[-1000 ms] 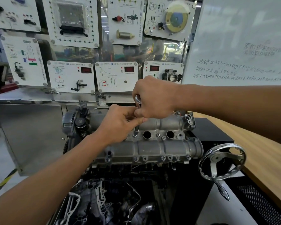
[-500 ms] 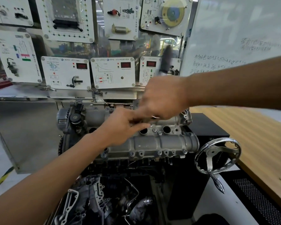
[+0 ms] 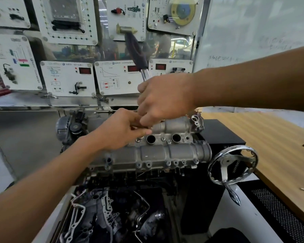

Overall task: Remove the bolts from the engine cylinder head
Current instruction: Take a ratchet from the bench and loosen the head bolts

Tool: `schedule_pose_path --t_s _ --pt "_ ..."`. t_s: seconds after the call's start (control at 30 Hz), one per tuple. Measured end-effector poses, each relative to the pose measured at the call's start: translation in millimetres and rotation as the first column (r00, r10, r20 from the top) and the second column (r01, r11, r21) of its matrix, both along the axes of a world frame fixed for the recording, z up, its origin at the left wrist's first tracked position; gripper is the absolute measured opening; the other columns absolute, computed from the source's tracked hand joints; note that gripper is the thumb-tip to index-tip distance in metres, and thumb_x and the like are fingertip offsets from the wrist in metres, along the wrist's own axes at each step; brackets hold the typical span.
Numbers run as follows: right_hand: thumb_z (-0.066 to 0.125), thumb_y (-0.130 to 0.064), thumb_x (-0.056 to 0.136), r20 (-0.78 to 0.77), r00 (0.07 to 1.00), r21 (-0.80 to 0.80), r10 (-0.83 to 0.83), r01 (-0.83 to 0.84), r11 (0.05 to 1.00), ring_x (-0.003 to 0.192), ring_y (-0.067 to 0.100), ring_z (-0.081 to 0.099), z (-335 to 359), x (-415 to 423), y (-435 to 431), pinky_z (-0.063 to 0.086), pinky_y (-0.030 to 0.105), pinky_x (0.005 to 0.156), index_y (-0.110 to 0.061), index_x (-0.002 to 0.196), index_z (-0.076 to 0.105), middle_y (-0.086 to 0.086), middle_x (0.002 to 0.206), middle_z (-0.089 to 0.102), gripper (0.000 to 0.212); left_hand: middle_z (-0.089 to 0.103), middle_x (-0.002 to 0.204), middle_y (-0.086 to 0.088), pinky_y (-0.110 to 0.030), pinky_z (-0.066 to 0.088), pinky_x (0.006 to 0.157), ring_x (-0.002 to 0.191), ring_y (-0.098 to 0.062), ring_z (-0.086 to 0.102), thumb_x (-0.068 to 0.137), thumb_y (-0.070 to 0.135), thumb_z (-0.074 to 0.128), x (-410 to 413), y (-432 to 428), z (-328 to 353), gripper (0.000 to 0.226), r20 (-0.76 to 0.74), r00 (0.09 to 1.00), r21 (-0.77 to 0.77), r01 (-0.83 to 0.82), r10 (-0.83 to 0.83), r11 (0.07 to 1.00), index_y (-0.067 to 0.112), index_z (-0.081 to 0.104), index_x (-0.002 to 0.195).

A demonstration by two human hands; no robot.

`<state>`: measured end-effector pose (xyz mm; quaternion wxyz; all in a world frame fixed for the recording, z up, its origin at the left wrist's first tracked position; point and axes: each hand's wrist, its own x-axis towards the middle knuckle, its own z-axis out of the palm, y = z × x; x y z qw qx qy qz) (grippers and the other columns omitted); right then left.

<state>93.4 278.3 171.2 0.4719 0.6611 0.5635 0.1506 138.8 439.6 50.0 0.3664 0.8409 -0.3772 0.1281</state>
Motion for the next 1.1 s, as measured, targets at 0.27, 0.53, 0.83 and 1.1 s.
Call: schedule_pose_path --t_s 0.27,0.53,0.83,1.1 --pt "0.068 -0.038 0.088 -0.501 0.66 0.498 -0.56 0.749 0.438 0.061 0.012 0.051 18.4 -18.8 -5.4 0.037 0.019 0.044 -0.011 0.084 0.066 0.001 0.074 0.062 0.027 0.074 0.085 0.018 -0.015 0.058 0.073 0.075 0.0 0.073 0.084 0.018 0.077 -5.8 -29.3 0.0 0.023 0.161 0.987 -0.269 0.032 0.012 0.963 0.02 0.075 0.106" --pt "0.052 -0.015 0.085 -0.503 0.678 0.628 -0.536 0.713 0.312 0.048 0.02 0.027 1.3 -30.6 -27.5 0.025 0.023 0.038 -0.01 0.05 0.037 0.005 0.048 0.031 0.038 0.076 0.09 0.017 -0.011 0.054 0.079 0.082 -0.001 0.074 0.082 0.013 0.079 6.8 -65.6 -7.7 0.017 0.047 0.997 -0.382 0.074 -0.06 0.921 0.013 0.076 0.099" --pt "0.053 -0.01 0.08 -0.589 0.657 0.651 -0.471 0.731 0.206 0.052 0.022 0.029 -15.1 -25.2 -31.9 0.026 0.027 0.042 -0.012 0.048 0.033 0.005 0.048 0.031 0.038 0.078 0.088 0.002 -0.018 0.057 0.08 0.083 -0.006 0.074 0.082 0.013 0.078 11.0 -63.4 -15.5 0.016 0.05 0.996 -0.335 0.087 -0.074 0.938 0.009 0.076 0.097" --pt "0.055 -0.015 0.088 -0.602 0.64 0.623 -0.477 0.75 0.221 0.047 0.019 0.032 -25.4 -24.3 -32.5 0.03 0.026 0.043 -0.01 0.053 0.039 0.004 0.054 0.035 0.039 0.078 0.084 0.008 -0.021 0.059 0.077 0.079 -0.005 0.074 0.083 0.019 0.078 11.8 -62.4 -25.6 0.011 0.059 0.995 -0.283 0.089 -0.075 0.955 0.017 0.075 0.093"
